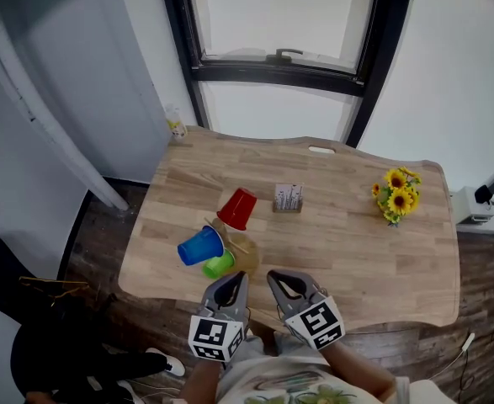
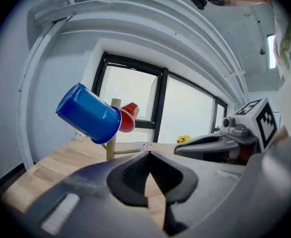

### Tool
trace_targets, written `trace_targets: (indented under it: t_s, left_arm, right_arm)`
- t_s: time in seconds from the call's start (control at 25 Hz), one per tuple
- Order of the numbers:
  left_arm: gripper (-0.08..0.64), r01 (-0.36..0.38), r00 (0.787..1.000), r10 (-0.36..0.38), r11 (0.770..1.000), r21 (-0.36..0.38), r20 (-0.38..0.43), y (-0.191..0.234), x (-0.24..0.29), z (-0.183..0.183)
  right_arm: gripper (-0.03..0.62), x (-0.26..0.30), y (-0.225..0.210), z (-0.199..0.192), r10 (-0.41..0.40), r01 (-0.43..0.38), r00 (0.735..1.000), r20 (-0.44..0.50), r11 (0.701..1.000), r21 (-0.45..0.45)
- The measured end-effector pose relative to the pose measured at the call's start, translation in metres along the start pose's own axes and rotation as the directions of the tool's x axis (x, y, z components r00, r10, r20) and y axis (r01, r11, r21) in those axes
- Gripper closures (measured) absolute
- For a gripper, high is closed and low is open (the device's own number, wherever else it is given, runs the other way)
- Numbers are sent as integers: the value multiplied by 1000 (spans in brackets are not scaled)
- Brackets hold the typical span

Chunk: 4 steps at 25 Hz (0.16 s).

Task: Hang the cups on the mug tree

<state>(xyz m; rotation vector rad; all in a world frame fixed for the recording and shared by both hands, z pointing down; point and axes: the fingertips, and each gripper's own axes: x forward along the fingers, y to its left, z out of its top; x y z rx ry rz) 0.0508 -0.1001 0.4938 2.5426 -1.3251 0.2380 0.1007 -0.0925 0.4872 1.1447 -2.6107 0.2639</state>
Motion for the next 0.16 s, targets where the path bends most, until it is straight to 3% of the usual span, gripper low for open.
trace_targets:
  t_s: [0.16]
  left_arm:
    - [555, 10, 1000, -10, 1000, 4, -2, -5, 3, 0]
  right_arm:
    - [594, -4, -2, 2, -1, 1, 1000, 5, 1000, 1]
